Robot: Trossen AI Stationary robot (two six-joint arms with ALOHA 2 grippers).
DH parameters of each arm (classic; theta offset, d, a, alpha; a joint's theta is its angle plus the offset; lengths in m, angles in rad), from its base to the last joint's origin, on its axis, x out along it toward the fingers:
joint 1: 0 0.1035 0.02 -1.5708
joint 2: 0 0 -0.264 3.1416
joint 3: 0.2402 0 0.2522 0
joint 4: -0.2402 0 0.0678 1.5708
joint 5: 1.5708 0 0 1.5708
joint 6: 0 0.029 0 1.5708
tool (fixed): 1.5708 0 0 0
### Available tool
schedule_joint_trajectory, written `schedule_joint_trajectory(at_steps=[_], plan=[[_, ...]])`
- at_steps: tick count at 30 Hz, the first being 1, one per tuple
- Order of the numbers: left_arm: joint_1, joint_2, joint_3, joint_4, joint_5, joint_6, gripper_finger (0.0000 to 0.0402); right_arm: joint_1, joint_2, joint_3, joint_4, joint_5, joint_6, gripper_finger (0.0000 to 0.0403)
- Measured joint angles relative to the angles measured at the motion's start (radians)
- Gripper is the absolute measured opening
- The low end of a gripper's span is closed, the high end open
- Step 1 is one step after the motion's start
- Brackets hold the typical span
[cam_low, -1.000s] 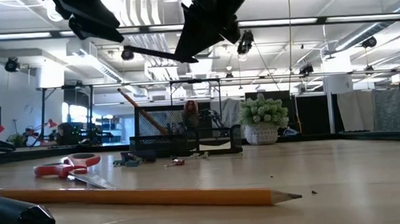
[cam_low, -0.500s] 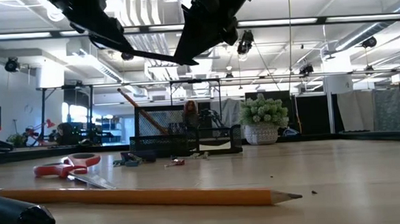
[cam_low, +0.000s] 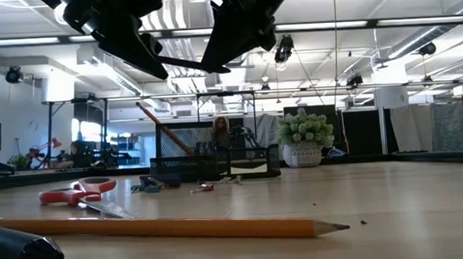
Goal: Pick and place office supplies into organizer
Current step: Put the top black pen into the desk organizer
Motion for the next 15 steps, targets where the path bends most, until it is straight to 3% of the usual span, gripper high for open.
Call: schedule_joint_trajectory(at_steps=[5, 11, 15], plan=[[-0.001, 0.005, 0.016, -0.007, 0.015, 0.027, 0.0028, 0.000, -0.002, -0.003, -0.008, 0.000, -0.004, 0.0022], [-0.001, -0.016, 0.020, -0.019, 0.014, 0.033, 0.0023, 0.000, -0.003, -0.005, 0.003, 0.010, -0.007, 0.0023], [0.001, -0.022, 0.025, -0.047, -0.023, 0.029, 0.0023, 0.003, -0.003, 0.000, 0.000, 0.097, 0.001, 0.0039]])
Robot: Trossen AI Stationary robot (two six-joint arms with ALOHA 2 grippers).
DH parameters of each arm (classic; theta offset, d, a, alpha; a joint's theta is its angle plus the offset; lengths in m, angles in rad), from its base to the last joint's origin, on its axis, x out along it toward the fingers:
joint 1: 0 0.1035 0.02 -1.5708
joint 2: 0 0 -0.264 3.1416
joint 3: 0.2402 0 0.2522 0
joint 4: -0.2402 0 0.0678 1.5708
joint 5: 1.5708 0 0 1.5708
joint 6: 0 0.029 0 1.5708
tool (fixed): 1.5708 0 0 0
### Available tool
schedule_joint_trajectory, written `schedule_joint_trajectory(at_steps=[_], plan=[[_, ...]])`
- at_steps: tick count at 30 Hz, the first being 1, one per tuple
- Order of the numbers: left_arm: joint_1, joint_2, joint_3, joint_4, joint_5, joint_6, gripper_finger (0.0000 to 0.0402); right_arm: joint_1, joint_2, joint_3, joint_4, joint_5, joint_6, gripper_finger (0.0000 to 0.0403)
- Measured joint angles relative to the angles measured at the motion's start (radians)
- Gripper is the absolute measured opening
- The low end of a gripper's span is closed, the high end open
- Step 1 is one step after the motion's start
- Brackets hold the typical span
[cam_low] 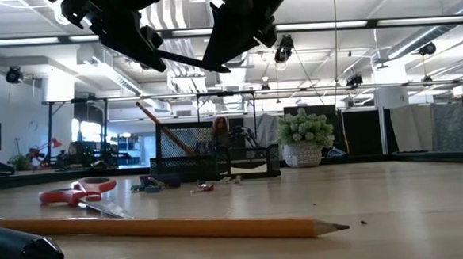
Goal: Pick and place office supplies into organizer
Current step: Put the top black pen into the desk organizer
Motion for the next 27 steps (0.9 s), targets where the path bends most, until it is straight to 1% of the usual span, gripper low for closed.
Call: schedule_joint_trajectory(at_steps=[2, 6, 9, 11, 14, 17, 21, 24, 27], plan=[[0.008, -0.001, 0.005, -0.030, -0.021, 0.001, 0.0023, 0.000, 0.000, 0.008, -0.018, 0.047, 0.003, 0.0057], [0.044, -0.001, 0.022, -0.128, -0.087, 0.029, 0.0023, 0.000, -0.002, 0.028, -0.135, 0.139, 0.055, 0.0105], [0.090, -0.003, 0.050, -0.199, -0.141, 0.058, 0.0023, 0.000, -0.004, 0.042, -0.274, 0.154, 0.153, 0.0140], [0.133, -0.001, 0.076, -0.229, -0.149, 0.073, 0.0023, 0.000, -0.007, 0.042, -0.383, 0.156, 0.233, 0.0160], [0.188, -0.002, 0.123, -0.276, -0.167, 0.103, 0.0023, 0.005, -0.009, 0.043, -0.485, 0.172, 0.333, 0.0181], [0.220, 0.025, 0.169, -0.365, -0.193, 0.155, 0.0023, 0.006, -0.007, 0.042, -0.520, 0.172, 0.370, 0.0190], [0.230, 0.100, 0.217, -0.478, -0.192, 0.222, 0.0023, 0.006, -0.007, 0.039, -0.521, 0.172, 0.384, 0.0189], [0.230, 0.181, 0.236, -0.525, -0.192, 0.240, 0.0023, 0.005, -0.007, 0.036, -0.522, 0.171, 0.394, 0.0185], [0.230, 0.243, 0.264, -0.515, -0.196, 0.240, 0.0023, 0.006, -0.007, 0.034, -0.523, 0.165, 0.398, 0.0181]])
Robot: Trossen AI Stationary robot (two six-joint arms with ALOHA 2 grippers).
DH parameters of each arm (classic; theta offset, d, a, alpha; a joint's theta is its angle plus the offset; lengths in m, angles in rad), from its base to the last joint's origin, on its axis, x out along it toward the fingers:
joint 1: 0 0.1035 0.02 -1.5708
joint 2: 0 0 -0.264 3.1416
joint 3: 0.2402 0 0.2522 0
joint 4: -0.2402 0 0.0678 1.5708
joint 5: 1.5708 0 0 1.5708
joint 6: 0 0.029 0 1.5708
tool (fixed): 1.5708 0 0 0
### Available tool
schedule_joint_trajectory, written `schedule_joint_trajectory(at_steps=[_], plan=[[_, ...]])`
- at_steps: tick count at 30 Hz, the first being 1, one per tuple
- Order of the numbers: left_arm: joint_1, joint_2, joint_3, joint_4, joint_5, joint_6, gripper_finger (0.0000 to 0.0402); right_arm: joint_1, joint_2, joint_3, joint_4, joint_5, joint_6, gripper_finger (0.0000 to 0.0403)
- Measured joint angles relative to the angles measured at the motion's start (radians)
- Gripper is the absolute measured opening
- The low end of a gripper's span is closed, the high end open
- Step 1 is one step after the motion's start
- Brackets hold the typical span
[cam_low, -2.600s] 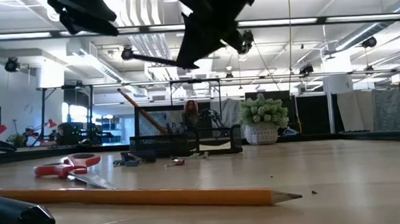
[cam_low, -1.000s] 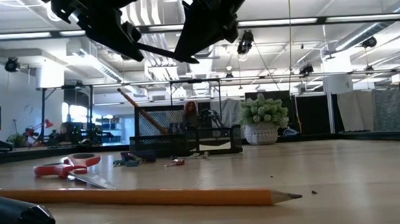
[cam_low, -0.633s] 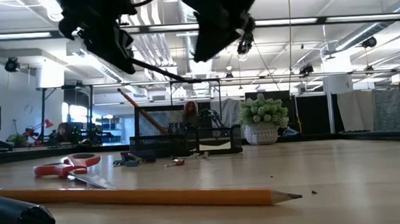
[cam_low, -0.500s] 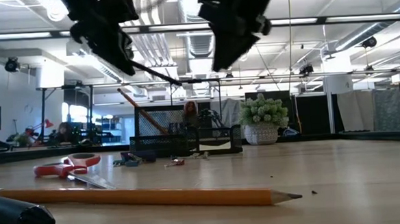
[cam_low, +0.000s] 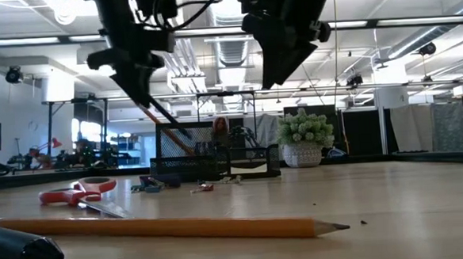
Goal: Pick and place office supplies into organizer
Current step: Put the top black pen into the desk organizer, then put the right brown binder clip into the desk organizer
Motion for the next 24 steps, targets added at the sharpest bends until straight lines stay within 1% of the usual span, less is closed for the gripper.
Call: schedule_joint_trajectory(at_steps=[3, 5, 9, 11, 15, 17, 19, 22, 24], plan=[[0.000, 0.056, 0.037, 0.002, -0.022, 0.002, 0.0023, 0.001, 0.000, -0.001, -0.003, -0.002, 0.007, 0.0178], [0.000, 0.085, 0.065, -0.005, -0.017, 0.019, 0.0024, 0.001, 0.000, -0.002, -0.003, -0.006, 0.007, 0.0176], [-0.003, 0.139, 0.115, -0.042, 0.002, 0.068, 0.0043, 0.000, 0.001, -0.007, -0.002, -0.029, 0.007, 0.0176], [-0.004, 0.165, 0.127, -0.048, 0.003, 0.070, 0.0053, 0.001, 0.001, -0.011, -0.003, -0.036, 0.007, 0.0178], [-0.008, 0.191, 0.141, -0.077, -0.001, 0.070, 0.0069, 0.001, 0.001, -0.026, 0.016, -0.083, -0.008, 0.0183], [-0.012, 0.192, 0.143, -0.103, -0.015, 0.061, 0.0075, 0.000, 0.001, -0.057, 0.077, -0.155, -0.084, 0.0185], [-0.018, 0.170, 0.143, -0.103, -0.028, 0.031, 0.0083, 0.000, 0.001, -0.098, 0.179, -0.251, -0.216, 0.0187], [-0.028, 0.104, 0.143, -0.100, -0.029, -0.007, 0.0098, -0.006, 0.001, -0.164, 0.343, -0.390, -0.421, 0.0187], [-0.036, 0.061, 0.143, -0.094, -0.018, -0.041, 0.0111, -0.022, 0.002, -0.196, 0.407, -0.480, -0.518, 0.0187]])
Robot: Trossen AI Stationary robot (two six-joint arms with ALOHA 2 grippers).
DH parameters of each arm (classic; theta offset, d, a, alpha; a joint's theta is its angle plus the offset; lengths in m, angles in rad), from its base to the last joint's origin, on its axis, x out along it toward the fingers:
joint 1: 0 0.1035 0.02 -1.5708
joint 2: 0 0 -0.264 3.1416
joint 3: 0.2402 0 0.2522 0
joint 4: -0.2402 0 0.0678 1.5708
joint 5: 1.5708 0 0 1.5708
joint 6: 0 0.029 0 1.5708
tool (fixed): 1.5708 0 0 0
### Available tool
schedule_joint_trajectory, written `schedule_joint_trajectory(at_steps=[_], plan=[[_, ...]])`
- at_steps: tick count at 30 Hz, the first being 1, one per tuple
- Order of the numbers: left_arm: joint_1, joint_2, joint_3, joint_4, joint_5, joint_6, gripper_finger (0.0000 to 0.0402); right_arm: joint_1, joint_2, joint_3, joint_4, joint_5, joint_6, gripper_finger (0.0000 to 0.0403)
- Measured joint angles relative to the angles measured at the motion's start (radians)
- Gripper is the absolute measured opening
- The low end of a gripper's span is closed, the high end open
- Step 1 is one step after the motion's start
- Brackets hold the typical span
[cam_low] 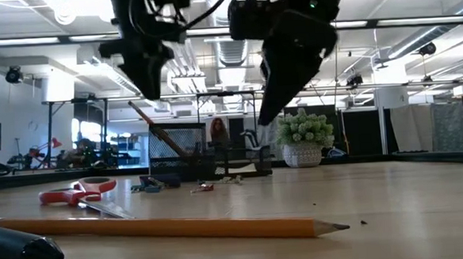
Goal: Pick and place office supplies into organizer
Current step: Put the right brown binder clip into the desk organizer
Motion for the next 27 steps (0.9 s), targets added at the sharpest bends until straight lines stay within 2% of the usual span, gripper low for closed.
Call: schedule_joint_trajectory(at_steps=[5, 7, 11, 14, 20, 27], plan=[[-0.030, -0.130, 0.000, -0.002, 0.028, -0.130, 0.0141, -0.056, 0.000, -0.041, 0.027, -0.035, -0.220, 0.0187], [-0.053, -0.189, 0.000, -0.001, 0.029, -0.210, 0.0148, -0.095, 0.010, -0.048, 0.055, -0.087, -0.294, 0.0187], [-0.122, -0.313, -0.003, 0.000, 0.032, -0.404, 0.0152, -0.185, 0.045, -0.051, 0.103, -0.229, -0.311, 0.0184], [-0.188, -0.378, -0.007, 0.001, 0.032, -0.530, 0.0153, -0.232, 0.073, -0.036, 0.100, -0.245, -0.344, 0.0176], [-0.281, -0.440, -0.021, 0.009, 0.000, -0.673, 0.0153, -0.257, 0.137, 0.018, 0.071, -0.336, -0.420, 0.0161], [-0.297, -0.447, -0.086, 0.016, -0.005, -0.725, 0.0153, -0.248, 0.177, 0.030, 0.097, -0.337, -0.438, 0.0150]])
